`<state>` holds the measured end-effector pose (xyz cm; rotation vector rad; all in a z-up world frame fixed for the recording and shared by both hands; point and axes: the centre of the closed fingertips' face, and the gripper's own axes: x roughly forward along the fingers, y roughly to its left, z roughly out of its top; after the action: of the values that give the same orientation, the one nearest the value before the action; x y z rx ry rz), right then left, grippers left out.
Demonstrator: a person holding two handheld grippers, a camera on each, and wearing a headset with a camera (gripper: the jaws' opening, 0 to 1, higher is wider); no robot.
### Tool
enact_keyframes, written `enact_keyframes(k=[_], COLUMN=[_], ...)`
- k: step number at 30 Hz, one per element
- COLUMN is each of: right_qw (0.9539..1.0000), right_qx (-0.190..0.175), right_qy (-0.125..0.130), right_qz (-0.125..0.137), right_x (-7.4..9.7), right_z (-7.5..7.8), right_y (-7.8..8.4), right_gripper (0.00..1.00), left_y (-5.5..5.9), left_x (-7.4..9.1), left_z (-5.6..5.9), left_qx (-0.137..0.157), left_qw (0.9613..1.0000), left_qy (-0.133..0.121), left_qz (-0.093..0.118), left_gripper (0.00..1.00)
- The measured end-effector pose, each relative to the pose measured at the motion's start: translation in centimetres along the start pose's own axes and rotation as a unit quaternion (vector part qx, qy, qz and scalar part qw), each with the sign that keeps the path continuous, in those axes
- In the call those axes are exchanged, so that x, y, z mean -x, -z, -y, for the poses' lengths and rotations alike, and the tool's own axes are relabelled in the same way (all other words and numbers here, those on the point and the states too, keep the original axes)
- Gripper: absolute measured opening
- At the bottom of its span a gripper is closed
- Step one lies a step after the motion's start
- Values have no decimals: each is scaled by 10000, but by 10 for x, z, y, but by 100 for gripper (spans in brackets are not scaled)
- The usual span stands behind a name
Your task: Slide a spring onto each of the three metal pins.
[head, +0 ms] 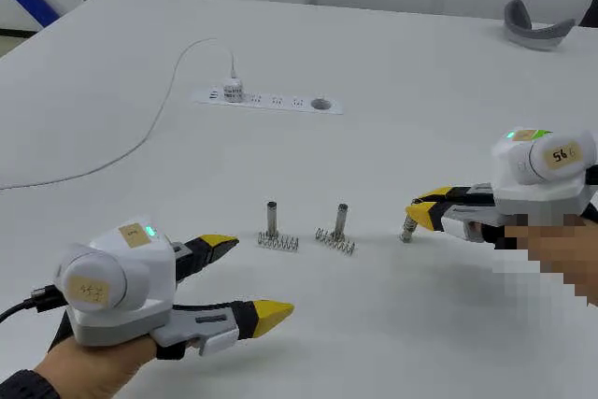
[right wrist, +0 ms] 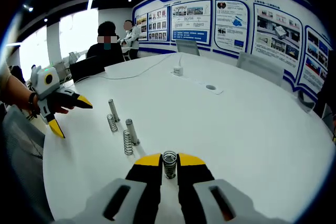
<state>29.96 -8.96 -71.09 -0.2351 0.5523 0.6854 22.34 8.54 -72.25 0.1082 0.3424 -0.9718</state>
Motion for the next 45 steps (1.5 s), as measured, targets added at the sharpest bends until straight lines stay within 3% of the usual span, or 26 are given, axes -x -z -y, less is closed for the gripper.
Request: enact_keyframes(k=[25,45], right_qw=[9996,9994], right_qx=[-61,-65], right_qy=[-36,-44], right_qz=[-257,-340], right_x=[-7,3], right_z=[-6,-12], right_y=[18,32], right_gripper=[15,16], left_y=[0,-2], left_x=[-1,-1], left_z=[-1,-1], left_qx=[22,19], left_qw=[10000,10000], left_qy=[-15,-16], left_qz=[14,47], left_gripper=[67,67])
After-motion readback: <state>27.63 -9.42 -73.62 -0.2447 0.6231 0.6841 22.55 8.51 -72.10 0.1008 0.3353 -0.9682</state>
